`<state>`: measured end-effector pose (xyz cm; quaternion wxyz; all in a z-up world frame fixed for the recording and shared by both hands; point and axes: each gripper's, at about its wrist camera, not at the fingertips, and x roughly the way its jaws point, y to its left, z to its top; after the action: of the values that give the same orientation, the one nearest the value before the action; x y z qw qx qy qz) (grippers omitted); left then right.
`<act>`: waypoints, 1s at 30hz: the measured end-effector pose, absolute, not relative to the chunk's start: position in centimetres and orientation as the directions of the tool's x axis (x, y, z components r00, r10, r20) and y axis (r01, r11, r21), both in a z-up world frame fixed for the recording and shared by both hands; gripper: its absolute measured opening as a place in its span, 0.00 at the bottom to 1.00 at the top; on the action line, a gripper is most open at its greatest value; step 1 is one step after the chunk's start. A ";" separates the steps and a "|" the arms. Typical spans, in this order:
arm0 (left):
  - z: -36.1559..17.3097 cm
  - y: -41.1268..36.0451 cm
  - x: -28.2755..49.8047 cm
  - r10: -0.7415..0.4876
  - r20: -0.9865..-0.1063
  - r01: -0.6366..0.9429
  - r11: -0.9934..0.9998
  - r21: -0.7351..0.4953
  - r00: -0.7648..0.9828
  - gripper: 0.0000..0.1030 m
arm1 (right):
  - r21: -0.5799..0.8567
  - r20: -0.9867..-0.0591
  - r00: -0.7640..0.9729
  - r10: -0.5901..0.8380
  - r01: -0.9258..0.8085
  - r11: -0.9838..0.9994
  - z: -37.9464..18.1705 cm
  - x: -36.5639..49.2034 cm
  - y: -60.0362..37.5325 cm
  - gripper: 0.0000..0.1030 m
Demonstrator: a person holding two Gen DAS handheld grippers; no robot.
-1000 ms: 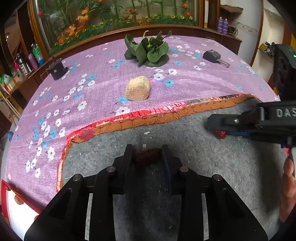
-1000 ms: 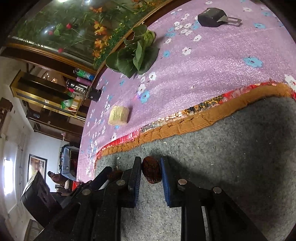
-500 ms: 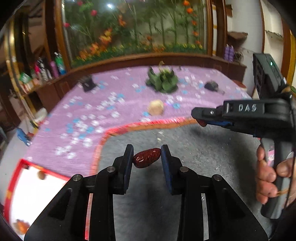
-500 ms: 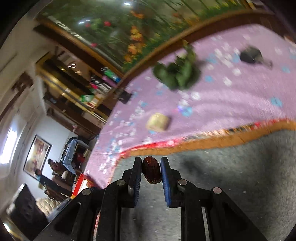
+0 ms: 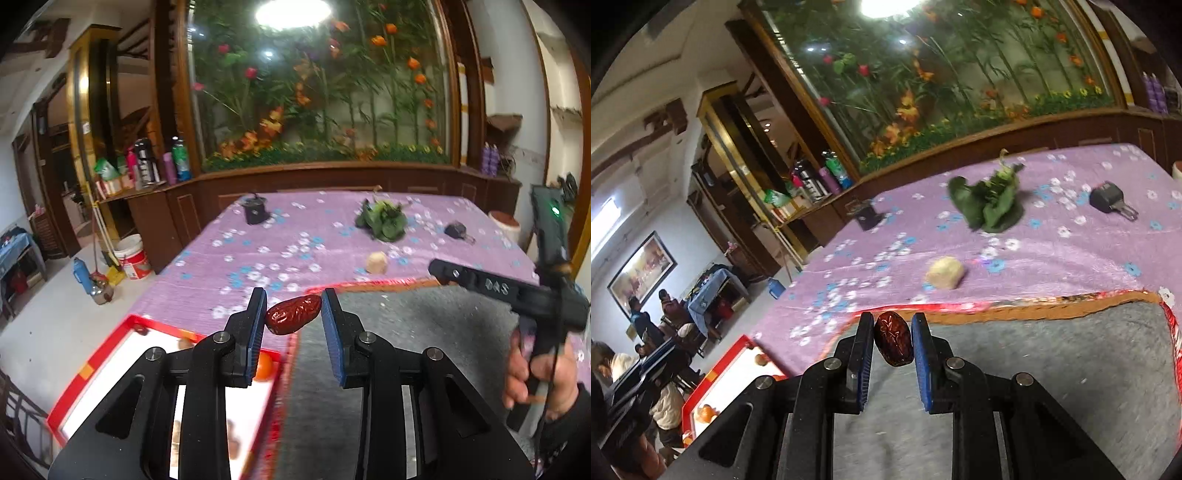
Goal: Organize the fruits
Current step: 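Carry the dates over the white tray with both grippers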
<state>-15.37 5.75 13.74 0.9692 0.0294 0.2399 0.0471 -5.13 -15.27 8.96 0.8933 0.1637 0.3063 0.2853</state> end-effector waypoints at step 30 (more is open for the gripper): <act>12.5 18.2 -22.7 0.245 -0.440 -0.283 0.959 -0.020 0.864 0.29 | 0.371 -0.451 0.417 0.789 -0.716 0.591 10.7 -14.9 4.8 0.19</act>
<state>-22.66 18.18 12.53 0.9645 -0.0419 0.2220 0.1369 -14.92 4.82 10.71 0.8397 0.0602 0.3009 0.4481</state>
